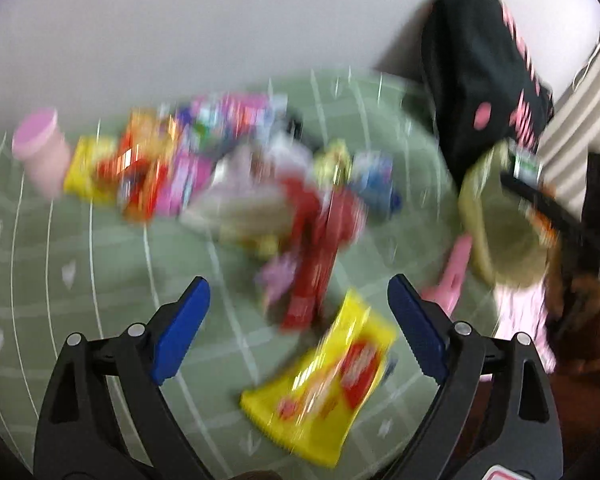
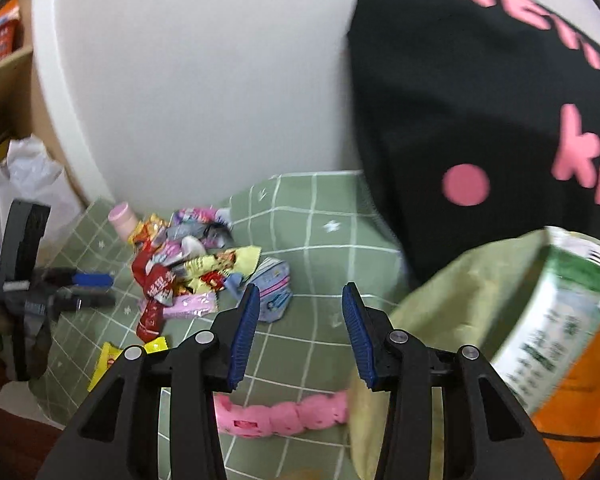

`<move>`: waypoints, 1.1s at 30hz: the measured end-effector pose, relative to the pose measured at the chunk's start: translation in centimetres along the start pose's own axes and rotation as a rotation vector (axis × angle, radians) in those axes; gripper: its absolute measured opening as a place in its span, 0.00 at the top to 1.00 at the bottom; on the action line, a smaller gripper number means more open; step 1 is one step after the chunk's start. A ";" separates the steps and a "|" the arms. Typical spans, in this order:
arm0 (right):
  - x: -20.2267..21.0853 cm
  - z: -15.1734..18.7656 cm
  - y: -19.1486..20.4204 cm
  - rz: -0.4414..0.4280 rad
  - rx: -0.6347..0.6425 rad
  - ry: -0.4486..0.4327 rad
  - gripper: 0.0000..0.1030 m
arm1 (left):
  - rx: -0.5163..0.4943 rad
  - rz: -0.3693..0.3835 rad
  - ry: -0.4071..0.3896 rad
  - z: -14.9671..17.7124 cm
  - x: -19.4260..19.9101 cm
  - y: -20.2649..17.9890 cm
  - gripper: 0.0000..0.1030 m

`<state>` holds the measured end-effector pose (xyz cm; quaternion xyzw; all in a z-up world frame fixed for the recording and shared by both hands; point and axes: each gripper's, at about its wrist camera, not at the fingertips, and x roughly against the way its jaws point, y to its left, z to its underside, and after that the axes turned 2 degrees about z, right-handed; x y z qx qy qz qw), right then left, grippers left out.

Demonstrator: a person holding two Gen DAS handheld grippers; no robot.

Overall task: Collect trash
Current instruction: 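Move the right tool to the yellow biscuit wrapper and grasp it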

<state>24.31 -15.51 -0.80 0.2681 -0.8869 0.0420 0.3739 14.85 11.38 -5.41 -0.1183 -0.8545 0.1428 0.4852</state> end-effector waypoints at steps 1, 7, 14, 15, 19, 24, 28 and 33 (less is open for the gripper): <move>-0.5 0.0 0.4 -0.004 0.009 0.011 0.61 | -0.025 -0.012 0.026 1.2 -0.3 -0.3 0.16; -3.0 -0.2 1.6 0.006 0.042 0.050 0.61 | -0.051 -0.059 0.051 3.9 -1.0 -1.5 0.17; -4.8 -0.1 5.5 -0.168 0.144 0.095 0.61 | 0.021 -0.101 -0.046 3.7 1.1 -0.3 0.17; -5.3 0.5 7.1 -0.248 0.196 0.121 0.61 | 0.041 -0.120 -0.068 3.7 1.8 0.3 0.17; -7.3 2.1 11.1 -0.366 0.341 0.210 0.61 | 0.113 -0.179 -0.136 3.7 4.3 2.6 0.17; -10.5 3.7 13.6 -0.382 0.426 0.337 0.61 | 0.172 -0.210 -0.183 4.4 6.0 3.9 0.17; -10.7 5.2 14.6 -0.365 0.520 0.363 0.61 | 0.176 -0.233 -0.185 4.8 6.2 3.7 0.17; -10.0 5.1 14.4 -0.388 0.533 0.369 0.92 | 0.183 -0.232 -0.180 4.8 5.9 3.4 0.17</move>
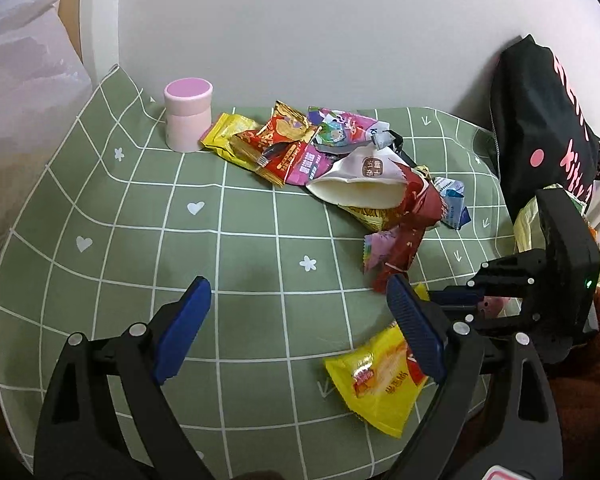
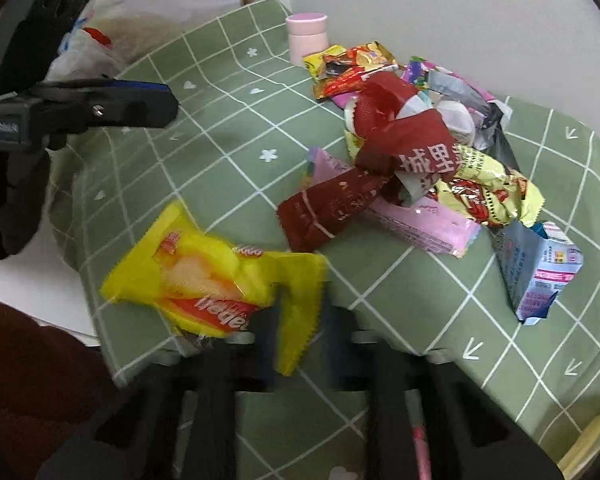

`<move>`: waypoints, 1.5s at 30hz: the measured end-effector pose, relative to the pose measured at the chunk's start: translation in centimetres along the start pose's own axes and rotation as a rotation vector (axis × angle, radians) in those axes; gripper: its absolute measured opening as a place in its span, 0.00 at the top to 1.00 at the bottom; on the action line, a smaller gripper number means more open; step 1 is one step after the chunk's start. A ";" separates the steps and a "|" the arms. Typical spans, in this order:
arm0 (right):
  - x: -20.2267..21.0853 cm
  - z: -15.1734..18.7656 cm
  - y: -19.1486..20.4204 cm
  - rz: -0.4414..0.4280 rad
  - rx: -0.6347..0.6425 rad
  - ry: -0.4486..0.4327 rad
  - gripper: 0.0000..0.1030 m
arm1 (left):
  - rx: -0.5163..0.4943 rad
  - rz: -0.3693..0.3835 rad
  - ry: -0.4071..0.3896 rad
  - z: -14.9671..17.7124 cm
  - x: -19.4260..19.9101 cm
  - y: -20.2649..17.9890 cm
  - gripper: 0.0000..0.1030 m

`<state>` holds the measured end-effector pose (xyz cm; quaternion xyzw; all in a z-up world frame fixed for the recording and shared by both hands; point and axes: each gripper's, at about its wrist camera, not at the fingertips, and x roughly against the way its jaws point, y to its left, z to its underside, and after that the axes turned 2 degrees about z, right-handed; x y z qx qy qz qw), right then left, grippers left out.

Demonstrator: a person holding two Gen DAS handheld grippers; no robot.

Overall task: Collect trash
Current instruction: 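Move the right tool to the yellow biscuit wrapper and grasp it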

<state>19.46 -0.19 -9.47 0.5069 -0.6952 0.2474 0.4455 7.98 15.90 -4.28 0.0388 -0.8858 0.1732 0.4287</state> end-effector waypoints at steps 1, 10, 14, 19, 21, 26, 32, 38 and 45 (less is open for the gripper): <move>0.4 0.0 -0.1 0.000 -0.002 -0.011 0.95 | -0.005 0.000 0.005 0.0 -0.1 -0.1 0.17; 5.7 0.3 -5.3 0.100 -0.191 -0.136 0.97 | -0.036 0.044 0.005 -0.9 -0.8 -1.2 0.17; 8.3 1.0 -8.3 0.208 -0.297 -0.187 0.97 | -0.059 0.122 0.031 -1.6 -2.0 -2.8 0.17; 10.3 2.1 -11.2 0.308 -0.469 -0.261 0.97 | -0.111 0.133 0.035 -2.5 -4.0 -5.4 0.17; 10.4 2.5 -12.0 0.335 -0.532 -0.266 0.97 | -0.112 0.133 0.022 -3.0 -4.3 -5.6 0.17; 9.4 3.0 -12.4 0.248 -0.561 -0.279 0.96 | -0.108 0.120 -0.005 -4.8 -4.5 -5.2 0.17; 9.4 2.7 -11.4 0.196 -0.469 -0.295 0.59 | -0.085 0.099 0.004 -5.0 -4.7 -3.6 0.17; 8.7 0.9 -11.9 0.235 -0.413 -0.272 0.59 | -0.019 0.061 0.005 -4.6 -4.9 -0.9 0.17; 2.6 -2.1 -14.0 0.172 -0.347 -0.112 0.59 | 0.051 0.037 -0.018 -5.3 -4.9 1.6 0.18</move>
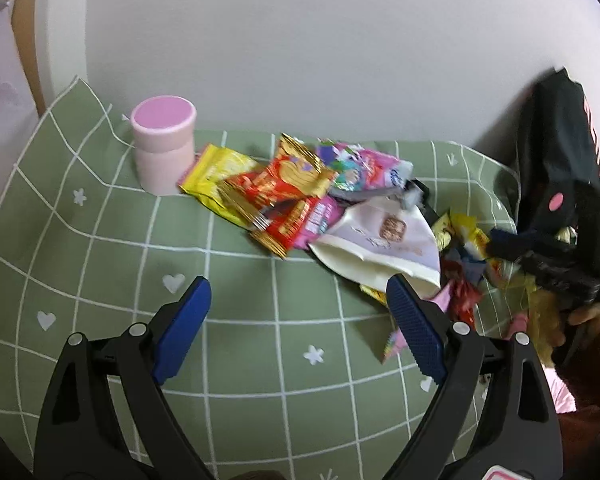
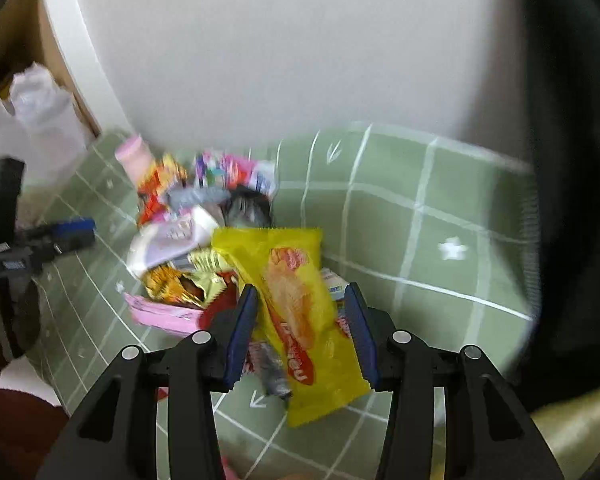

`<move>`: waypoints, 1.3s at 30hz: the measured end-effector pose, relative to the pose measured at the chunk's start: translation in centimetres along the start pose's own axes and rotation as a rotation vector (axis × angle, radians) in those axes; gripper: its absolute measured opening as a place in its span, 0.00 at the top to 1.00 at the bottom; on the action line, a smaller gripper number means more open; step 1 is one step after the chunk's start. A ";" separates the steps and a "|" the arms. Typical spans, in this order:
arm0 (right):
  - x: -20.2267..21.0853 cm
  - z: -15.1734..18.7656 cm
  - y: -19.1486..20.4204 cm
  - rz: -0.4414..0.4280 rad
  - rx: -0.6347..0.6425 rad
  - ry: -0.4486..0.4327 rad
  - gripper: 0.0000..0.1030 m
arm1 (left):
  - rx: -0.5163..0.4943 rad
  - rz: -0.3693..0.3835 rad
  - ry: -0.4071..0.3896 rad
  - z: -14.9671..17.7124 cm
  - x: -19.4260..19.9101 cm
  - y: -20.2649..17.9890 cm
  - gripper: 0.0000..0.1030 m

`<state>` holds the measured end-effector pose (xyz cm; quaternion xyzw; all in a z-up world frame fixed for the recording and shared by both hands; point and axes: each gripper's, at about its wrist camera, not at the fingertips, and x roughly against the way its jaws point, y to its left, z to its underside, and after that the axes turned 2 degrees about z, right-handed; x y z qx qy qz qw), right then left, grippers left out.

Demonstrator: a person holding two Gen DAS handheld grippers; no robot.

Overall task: Collect trash
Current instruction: 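Move the right tool to the yellow biscuit wrapper and grasp it, then grasp the red-gold snack packet with the left tool while the right tool lifts the yellow wrapper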

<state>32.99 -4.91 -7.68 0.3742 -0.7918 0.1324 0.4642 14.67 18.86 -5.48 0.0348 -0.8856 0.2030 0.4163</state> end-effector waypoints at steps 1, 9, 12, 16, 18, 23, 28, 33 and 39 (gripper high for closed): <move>-0.8 0.0 0.3 0.006 0.018 0.022 0.59 | 0.002 -0.001 -0.007 -0.2 0.1 0.1 0.18; -1.4 0.6 2.0 -0.019 0.041 0.038 0.72 | 0.033 0.000 0.001 -0.6 -0.8 1.3 0.18; -0.1 0.4 2.0 0.009 0.026 0.009 0.88 | 0.032 0.003 0.001 -0.6 -1.1 1.5 0.18; 2.2 0.1 1.7 0.008 -0.017 -0.052 0.89 | 0.030 -0.002 0.000 -0.9 -1.5 1.9 0.18; 3.4 0.1 1.3 0.011 -0.047 -0.081 0.89 | 0.027 -0.004 -0.003 -1.1 -1.8 1.9 0.18; 5.8 0.0 0.3 0.001 -0.149 -0.163 0.89 | -0.004 -0.015 -0.014 -2.2 -2.4 1.6 0.22; 6.6 0.2 0.3 -0.034 -0.194 -0.180 0.89 | -0.106 -0.026 -0.020 -4.2 -4.0 -0.1 0.24; 7.4 0.9 0.3 0.025 -0.197 -0.184 0.89 | -0.169 -0.047 0.063 -5.1 -7.2 -0.7 0.35; 8.3 2.4 0.4 0.111 -0.233 -0.191 0.89 | -0.161 0.011 0.071 -5.0 -7.3 -0.7 0.63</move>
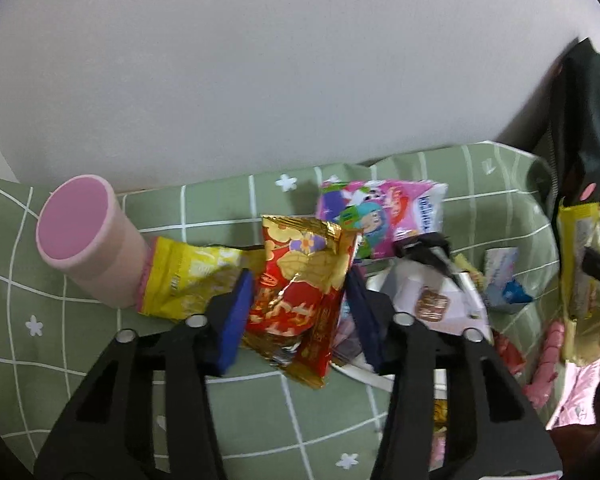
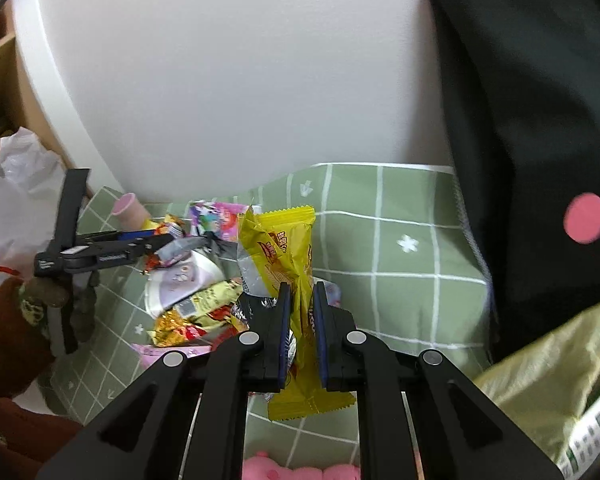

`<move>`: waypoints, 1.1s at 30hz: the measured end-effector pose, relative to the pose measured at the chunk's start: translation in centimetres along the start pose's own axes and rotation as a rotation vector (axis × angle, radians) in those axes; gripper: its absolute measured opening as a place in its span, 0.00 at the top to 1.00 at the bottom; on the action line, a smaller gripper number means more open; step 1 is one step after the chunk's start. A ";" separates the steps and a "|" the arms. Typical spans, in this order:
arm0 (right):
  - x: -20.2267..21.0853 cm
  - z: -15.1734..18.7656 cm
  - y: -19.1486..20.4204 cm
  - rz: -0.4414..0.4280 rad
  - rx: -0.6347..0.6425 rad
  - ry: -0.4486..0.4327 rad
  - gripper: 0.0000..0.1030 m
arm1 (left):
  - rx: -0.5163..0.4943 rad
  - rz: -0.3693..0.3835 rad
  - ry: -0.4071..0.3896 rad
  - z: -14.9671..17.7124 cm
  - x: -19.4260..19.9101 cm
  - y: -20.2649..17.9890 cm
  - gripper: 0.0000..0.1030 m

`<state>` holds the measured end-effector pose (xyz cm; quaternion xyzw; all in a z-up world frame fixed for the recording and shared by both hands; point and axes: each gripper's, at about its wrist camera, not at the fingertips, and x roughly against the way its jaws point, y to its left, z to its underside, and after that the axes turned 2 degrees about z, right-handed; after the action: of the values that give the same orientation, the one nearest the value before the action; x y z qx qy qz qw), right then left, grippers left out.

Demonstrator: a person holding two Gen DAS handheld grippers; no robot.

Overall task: Collect trash
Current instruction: 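Grasp the red-gold snack packet with the left tool while the right tool lifts the yellow wrapper, then carry both wrappers over the yellow trash bag with both tools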

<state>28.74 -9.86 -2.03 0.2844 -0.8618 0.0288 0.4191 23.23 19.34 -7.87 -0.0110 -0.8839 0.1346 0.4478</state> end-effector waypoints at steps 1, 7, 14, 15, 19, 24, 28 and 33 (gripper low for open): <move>0.2 0.2 -0.1 0.005 -0.005 -0.004 0.89 | -0.001 0.007 -0.005 0.0 0.3 0.0 0.66; 2.8 1.1 -0.4 0.058 -0.022 -0.064 0.89 | -0.006 0.061 -0.087 -0.4 4.0 -1.8 0.70; 7.7 1.2 -1.6 0.171 -0.004 -0.165 0.89 | -0.091 0.156 -0.156 -2.5 7.4 -7.1 0.70; 8.6 1.1 -2.1 0.190 -0.009 -0.182 0.89 | -0.120 0.175 -0.168 -3.0 7.7 -8.6 0.70; 11.4 0.5 -4.3 0.278 -0.021 -0.223 0.89 | -0.208 0.243 -0.201 -4.5 8.5 -13.4 0.70; 14.8 0.7 -7.3 0.399 -0.035 -0.250 0.89 | -0.321 0.343 -0.220 -5.3 8.6 -20.4 0.70; 17.6 1.9 -9.7 0.456 -0.082 -0.280 0.89 | -0.422 0.407 -0.217 -5.0 8.5 -25.7 0.70; 21.1 3.8 -12.2 0.524 -0.137 -0.316 0.89 | -0.492 0.467 -0.204 -4.8 8.0 -30.1 0.70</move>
<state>22.07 -30.98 8.78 0.0245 -0.9601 0.0332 0.2767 25.31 -7.48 8.62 -0.3066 -0.9037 0.0168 0.2983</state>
